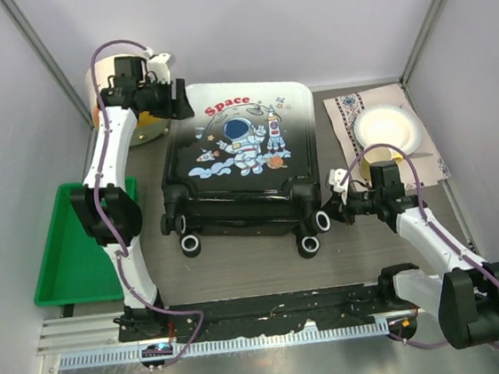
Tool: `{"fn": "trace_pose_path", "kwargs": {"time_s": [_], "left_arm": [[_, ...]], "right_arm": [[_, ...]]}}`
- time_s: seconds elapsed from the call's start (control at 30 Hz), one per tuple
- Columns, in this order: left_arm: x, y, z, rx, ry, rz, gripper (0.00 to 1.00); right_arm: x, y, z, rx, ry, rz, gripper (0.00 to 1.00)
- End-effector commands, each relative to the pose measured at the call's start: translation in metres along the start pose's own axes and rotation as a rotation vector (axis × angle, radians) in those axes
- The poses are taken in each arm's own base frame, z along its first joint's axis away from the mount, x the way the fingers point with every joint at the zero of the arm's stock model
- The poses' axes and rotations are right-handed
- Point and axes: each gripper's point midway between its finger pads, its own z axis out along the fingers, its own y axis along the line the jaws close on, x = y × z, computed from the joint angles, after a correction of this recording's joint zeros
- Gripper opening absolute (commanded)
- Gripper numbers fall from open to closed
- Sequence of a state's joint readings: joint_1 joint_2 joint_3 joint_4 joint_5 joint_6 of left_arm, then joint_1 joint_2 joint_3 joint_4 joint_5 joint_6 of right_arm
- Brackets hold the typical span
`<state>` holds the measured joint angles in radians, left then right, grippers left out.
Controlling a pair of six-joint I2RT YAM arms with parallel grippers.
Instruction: Open, take out, and arrange the luggage
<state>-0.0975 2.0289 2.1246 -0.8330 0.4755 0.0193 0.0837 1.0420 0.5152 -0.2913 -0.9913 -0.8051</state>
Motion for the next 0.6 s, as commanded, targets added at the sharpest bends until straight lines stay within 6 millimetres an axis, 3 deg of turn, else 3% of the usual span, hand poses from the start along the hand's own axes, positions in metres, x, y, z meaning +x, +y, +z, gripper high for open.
{"fn": "trace_pose_path", "kwargs": {"time_s": [0.0, 0.13, 0.2, 0.23, 0.27, 0.3, 0.37, 0.4, 0.47, 0.5, 0.57], "left_arm": [[0.077, -0.075, -0.013, 0.209, 0.318, 0.11, 0.69], [0.066, -0.058, -0.044, 0.104, 0.294, 0.056, 0.85], [0.058, -0.06, -0.078, 0.057, 0.251, 0.029, 0.89], [0.072, -0.057, -0.085, 0.039, 0.275, 0.008, 0.94], [0.065, -0.067, -0.118, 0.007, 0.203, 0.046, 0.95], [0.085, -0.061, -0.119, -0.031, 0.226, 0.046, 0.97], [0.093, -0.071, -0.143, -0.043, 0.189, 0.077, 1.0], [0.107, -0.08, -0.16, -0.043, 0.189, 0.079, 0.99], [0.13, -0.085, -0.17, -0.038, 0.239, 0.045, 1.0], [0.155, -0.089, -0.177, -0.038, 0.304, 0.014, 1.0], [0.177, -0.084, -0.182, -0.076, 0.344, 0.015, 1.0]], "right_arm": [[-0.023, -0.008, 0.007, 0.044, -0.067, -0.003, 0.01], [-0.031, -0.021, 0.006, 0.098, -0.054, 0.036, 0.01], [-0.034, -0.021, 0.003, 0.108, -0.052, 0.044, 0.01], [-0.035, -0.021, 0.003, 0.113, -0.055, 0.042, 0.01], [-0.036, -0.021, 0.001, 0.122, -0.057, 0.037, 0.01], [-0.04, -0.019, 0.0, 0.127, -0.067, 0.028, 0.01], [-0.041, -0.016, -0.001, 0.131, -0.069, 0.03, 0.01], [-0.041, -0.015, -0.001, 0.131, -0.069, 0.031, 0.01], [-0.042, -0.011, -0.001, 0.128, -0.073, 0.027, 0.01], [-0.042, -0.011, -0.001, 0.132, -0.072, 0.029, 0.01], [-0.045, -0.01, 0.002, 0.131, -0.077, 0.031, 0.01]]}}
